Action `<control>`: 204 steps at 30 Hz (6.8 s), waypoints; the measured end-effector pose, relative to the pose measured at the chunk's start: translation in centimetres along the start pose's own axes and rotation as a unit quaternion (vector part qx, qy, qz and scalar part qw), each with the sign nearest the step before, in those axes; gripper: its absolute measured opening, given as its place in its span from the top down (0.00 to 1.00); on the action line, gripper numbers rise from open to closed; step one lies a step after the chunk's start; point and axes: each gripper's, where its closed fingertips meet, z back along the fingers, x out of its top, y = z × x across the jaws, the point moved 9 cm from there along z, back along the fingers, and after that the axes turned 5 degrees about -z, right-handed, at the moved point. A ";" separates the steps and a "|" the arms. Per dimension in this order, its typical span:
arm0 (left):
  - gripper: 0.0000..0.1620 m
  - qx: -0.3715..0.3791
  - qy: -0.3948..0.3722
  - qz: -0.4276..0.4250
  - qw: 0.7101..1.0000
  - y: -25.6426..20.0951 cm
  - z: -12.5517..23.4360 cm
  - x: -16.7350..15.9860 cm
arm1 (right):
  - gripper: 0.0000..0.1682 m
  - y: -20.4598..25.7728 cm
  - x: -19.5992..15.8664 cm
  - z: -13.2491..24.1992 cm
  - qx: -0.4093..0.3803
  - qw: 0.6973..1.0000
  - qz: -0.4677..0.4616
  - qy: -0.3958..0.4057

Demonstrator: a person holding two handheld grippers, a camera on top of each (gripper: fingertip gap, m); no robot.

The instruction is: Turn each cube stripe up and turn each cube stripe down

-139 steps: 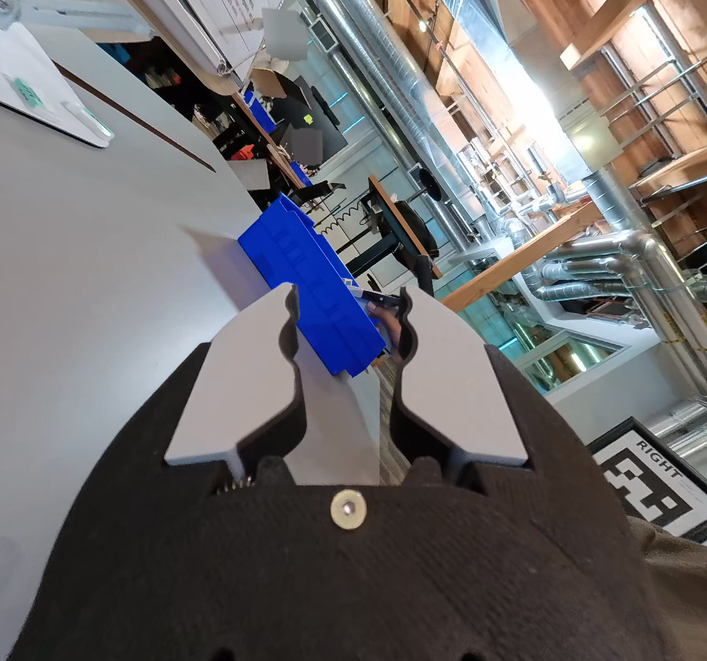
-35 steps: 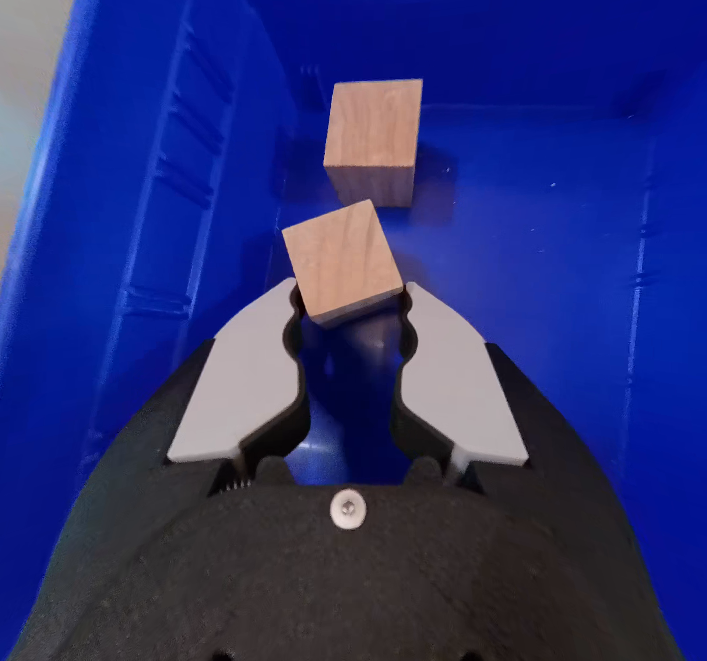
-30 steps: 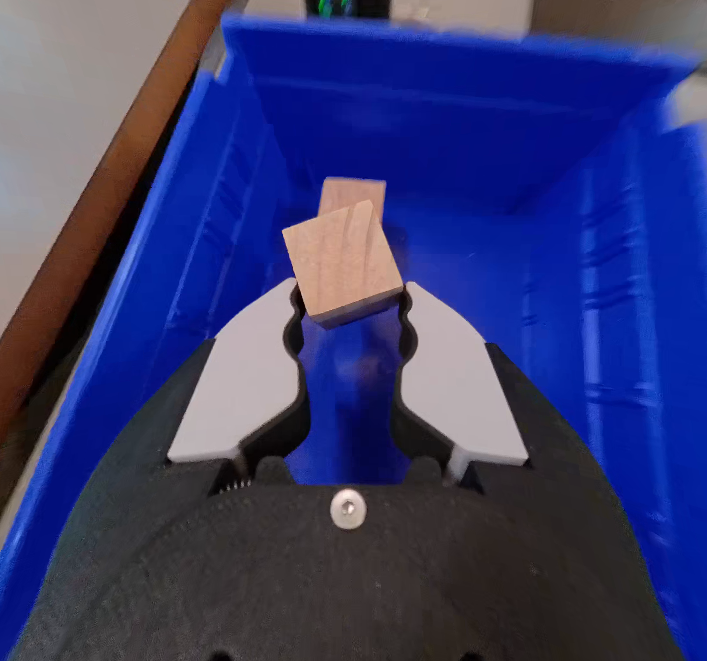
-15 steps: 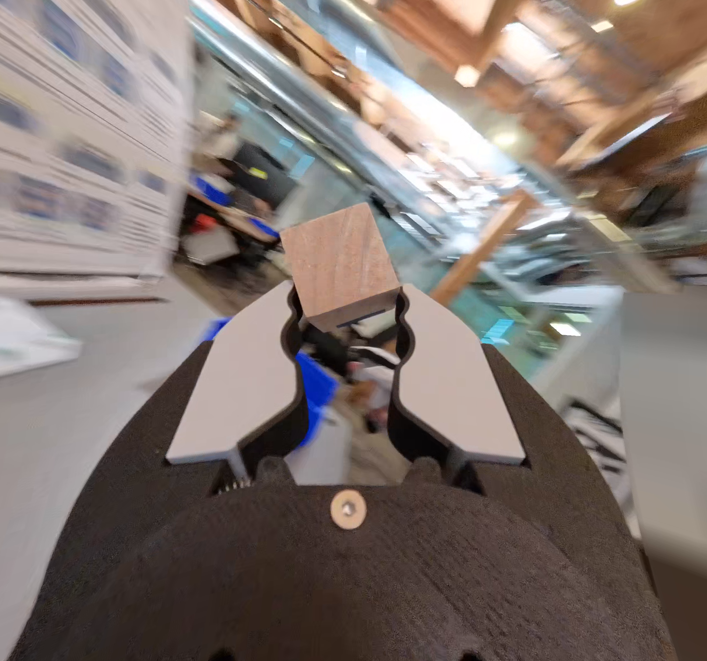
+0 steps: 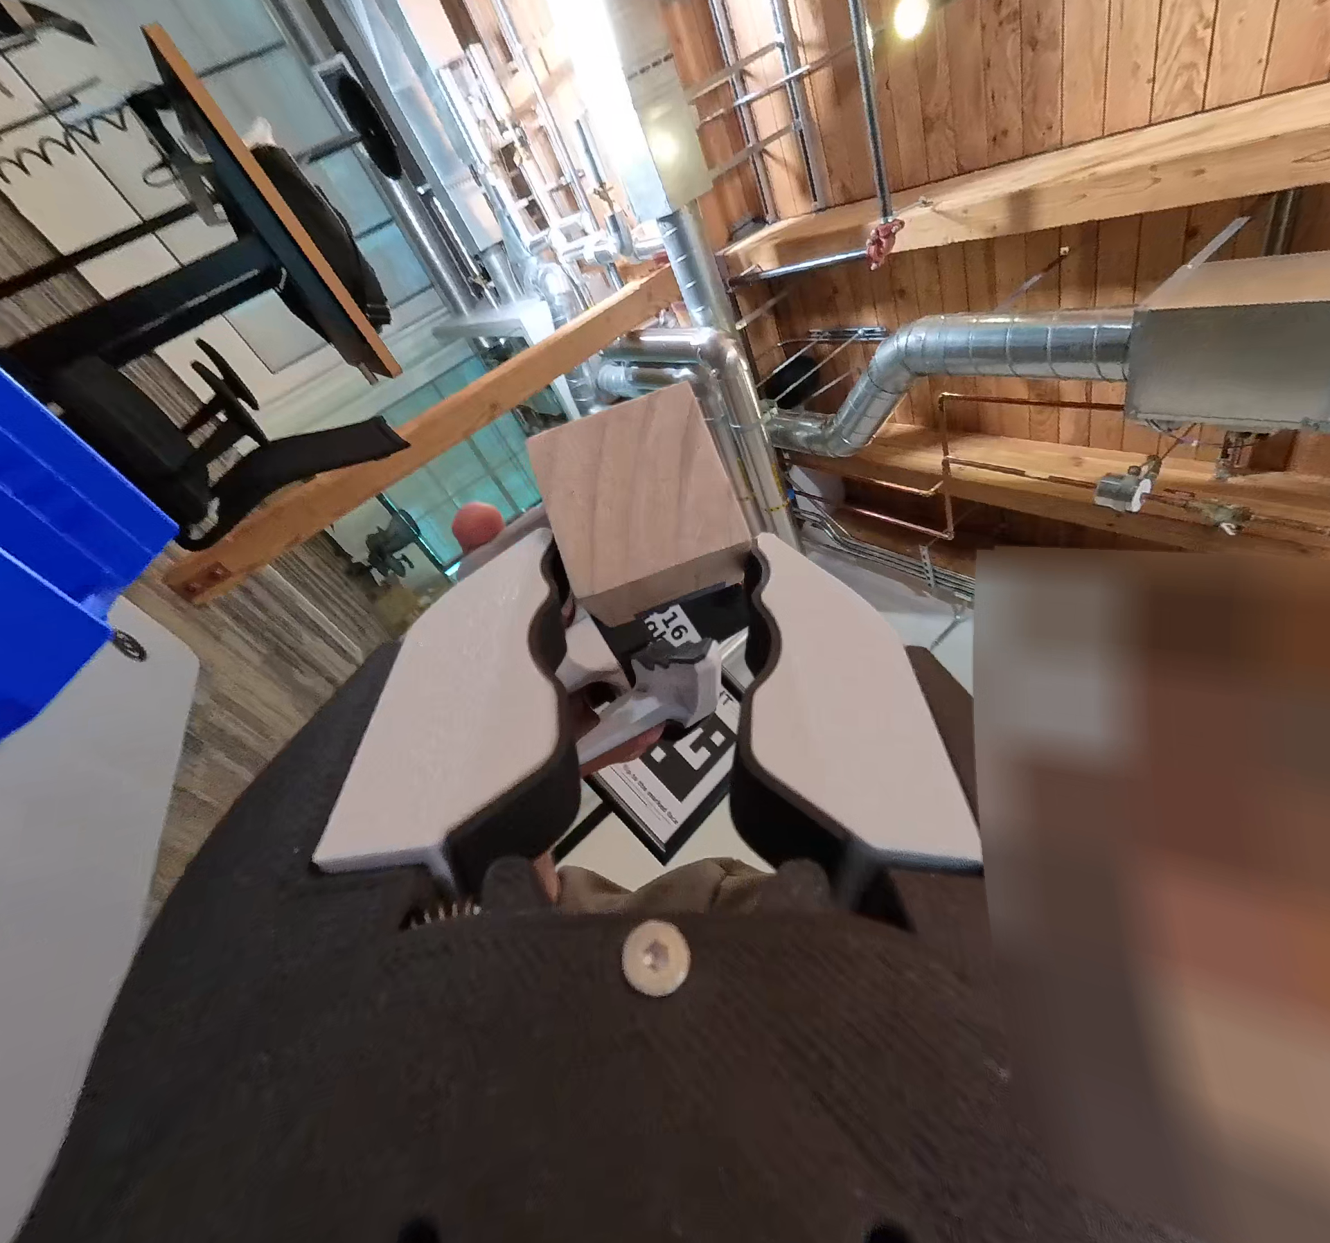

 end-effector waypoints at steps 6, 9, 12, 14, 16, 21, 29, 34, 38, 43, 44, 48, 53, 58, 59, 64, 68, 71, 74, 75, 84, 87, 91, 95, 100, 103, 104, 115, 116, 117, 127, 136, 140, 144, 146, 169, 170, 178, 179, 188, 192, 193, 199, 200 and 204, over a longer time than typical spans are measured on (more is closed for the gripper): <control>0.71 0.000 0.055 0.011 0.998 0.7 -1.3 -2.0 | 0.72 0.4 -0.7 -0.4 -0.001 0.999 0.036 0.026; 0.70 -0.001 0.059 0.002 0.998 0.4 -1.4 -2.0 | 0.72 0.2 -0.3 -0.2 0.006 0.999 0.039 0.030; 0.59 0.008 0.049 -0.020 0.999 -0.1 -1.1 -1.4 | 0.72 -1.1 0.5 0.7 -0.023 0.998 0.045 0.030; 0.58 0.016 0.031 -0.033 0.999 -0.4 -0.7 -0.8 | 0.72 -2.9 1.4 1.9 -0.064 0.996 0.047 0.028; 0.59 0.016 0.018 -0.038 0.999 -0.7 -0.4 -0.3 | 0.72 -5.6 2.1 3.7 -0.123 0.991 0.042 0.031; 0.59 0.010 0.013 -0.035 0.999 -0.9 -0.2 -0.1 | 0.72 -14.9 -1.9 8.6 -0.293 0.940 -0.002 0.178; 0.60 0.017 0.025 -0.013 0.999 0.3 -0.4 -0.7 | 0.72 -19.6 -12.1 10.6 -0.269 0.858 -0.248 0.361; 0.61 0.017 0.013 -0.001 1.000 0.7 0.0 -0.6 | 0.72 -19.9 -15.7 10.6 -0.285 0.819 -0.233 0.441; 0.62 0.016 0.013 -0.007 1.000 0.3 -0.1 -0.5 | 0.72 -20.0 -17.8 10.8 -0.277 0.804 -0.260 0.458; 0.62 0.015 0.015 -0.010 1.000 0.1 -0.2 -0.5 | 0.72 -19.8 -18.3 10.5 -0.273 0.802 -0.260 0.464; 0.62 0.015 0.015 -0.009 1.000 0.2 -0.2 -0.5 | 0.72 -19.8 -18.3 10.4 -0.272 0.802 -0.259 0.464; 0.62 0.016 0.012 -0.003 1.000 0.3 -0.1 -0.6 | 0.69 -19.7 -18.1 10.4 -0.266 0.806 -0.259 0.461; 0.62 0.015 0.011 -0.008 1.000 -0.1 0.0 -0.1 | 0.69 -20.2 -15.7 10.9 -0.284 0.825 -0.247 0.421; 0.62 0.019 -0.015 -0.046 0.999 -2.0 1.3 2.1 | 0.70 -20.4 -10.3 11.5 -0.288 0.880 -0.238 0.295; 0.62 0.022 -0.024 -0.057 0.998 -2.5 1.8 2.8 | 0.70 -20.2 -9.2 11.5 -0.281 0.890 -0.242 0.265; 0.61 0.062 -0.080 -0.150 0.984 -7.2 5.7 7.2 | 0.70 -18.5 -4.8 11.1 -0.224 0.929 -0.252 0.155; 0.59 0.213 -0.113 -0.278 0.930 -12.0 12.0 11.3 | 0.71 -17.3 -3.3 10.4 -0.220 0.939 -0.214 0.153; 0.59 0.436 -0.162 -0.360 0.809 -14.5 20.6 13.9 | 0.71 -16.4 -2.7 9.7 -0.217 0.945 -0.187 0.160; 0.70 0.584 -0.237 -0.398 0.666 -16.1 29.5 14.4 | 0.71 -15.5 -2.5 8.8 -0.208 0.950 -0.170 0.162; 0.71 0.606 -0.249 -0.390 0.647 -16.0 31.8 14.2 | 0.72 -15.3 -2.5 8.5 -0.204 0.951 -0.167 0.164; 0.53 0.805 -0.069 -0.316 0.497 -8.0 39.7 14.7 | 0.71 -13.6 -3.1 7.8 -0.202 0.949 -0.141 0.195; 0.52 0.863 -0.005 -0.311 0.399 -6.4 40.7 16.3 | 0.71 -12.9 -2.8 8.5 -0.213 0.948 -0.131 0.196; 0.53 0.871 -0.013 -0.267 0.412 -4.0 41.9 17.4 | 0.71 -11.9 -2.0 9.8 -0.232 0.946 -0.118 0.194; 0.54 0.920 -0.024 -0.152 0.360 -2.4 44.7 17.9 | 0.71 -10.8 -0.8 11.0 -0.248 0.945 -0.099 0.189; 0.70 0.891 -0.052 -0.169 0.419 -3.2 43.0 18.8 | 0.72 -9.2 1.0 11.1 -0.239 0.953 -0.086 0.163; 0.71 0.822 -0.129 -0.256 0.492 -6.9 38.8 20.1 | 0.72 -8.3 1.3 10.3 -0.229 0.957 -0.070 0.164; 0.71 0.783 -0.159 -0.290 0.526 -8.4 36.9 20.3 | 0.72 -8.0 1.3 10.0 -0.226 0.958 -0.063 0.167; 0.71 0.082 -0.146 -0.282 0.945 -15.0 11.7 14.5 | 0.69 -5.0 0.7 4.5 -0.166 0.981 0.013 0.095; 0.72 0.034 -0.128 -0.244 0.961 -14.1 9.7 13.3 | 0.66 -4.5 0.7 4.0 -0.157 0.984 0.017 0.079; 0.71 -0.008 -0.106 -0.203 0.974 -12.9 7.9 12.1 | 0.65 -4.1 0.7 3.5 -0.150 0.986 0.026 0.065; 0.71 -0.039 -0.064 -0.006 0.997 -2.9 0.6 2.1 | 0.61 2.6 1.1 1.7 -0.004 0.976 0.176 -0.125; 0.71 -0.004 -0.042 0.032 0.999 -2.0 -1.2 -1.2 | 0.66 2.6 0.1 1.3 -0.035 0.965 0.220 -0.137; 0.71 -0.002 -0.020 0.038 0.999 -1.8 -1.9 -2.2 | 0.67 2.5 0.1 1.3 -0.038 0.964 0.228 -0.131; 0.71 -0.008 0.009 0.039 0.999 -1.5 -2.4 -3.0 | 0.67 2.6 0.0 1.2 -0.039 0.960 0.251 -0.117; 0.71 -0.012 0.016 0.040 0.999 -1.5 -2.6 -3.2 | 0.73 2.6 0.0 1.3 -0.038 0.957 0.261 -0.117; 0.51 0.025 -0.016 -0.005 1.000 -2.3 -1.7 -1.4 | 0.73 -22.6 -13.1 14.4 -0.404 0.880 -0.160 0.191; 0.51 0.026 -0.015 -0.003 1.000 -2.1 -1.7 -1.4 | 0.73 -22.8 -14.0 14.4 -0.402 0.874 -0.164 0.219; 0.54 0.027 -0.025 0.012 0.999 -1.5 -1.3 -1.4 | 0.73 -23.3 -17.2 13.9 -0.372 0.855 -0.215 0.290; 0.54 0.026 -0.023 0.010 0.999 -1.6 -1.3 -1.5 | 0.73 -23.4 -17.5 14.0 -0.368 0.851 -0.226 0.297; 0.56 0.030 -0.038 0.000 0.999 -2.1 -0.7 -1.3 | 0.73 -24.1 -18.8 15.0 -0.320 0.828 -0.312 0.339; 0.56 0.030 -0.038 0.001 0.999 -2.0 -0.7 -1.2 | 0.73 -24.0 -19.0 15.0 -0.330 0.829 -0.276 0.359; 0.56 0.030 -0.037 0.003 0.999 -1.9 -0.7 -1.3 | 0.73 -24.1 -18.9 14.7 -0.335 0.836 -0.262 0.348; 0.56 0.032 -0.034 0.009 0.999 -1.5 -0.8 -1.6 | 0.73 -24.6 -18.3 13.5 -0.383 0.843 -0.178 0.333; 0.56 0.033 -0.034 0.010 0.999 -1.5 -0.8 -1.6 | 0.73 -24.5 -18.5 13.4 -0.382 0.839 -0.174 0.347; 0.56 0.033 -0.035 0.009 0.999 -1.5 -0.7 -1.6 | 0.73 -24.3 -19.3 13.6 -0.381 0.820 -0.168 0.392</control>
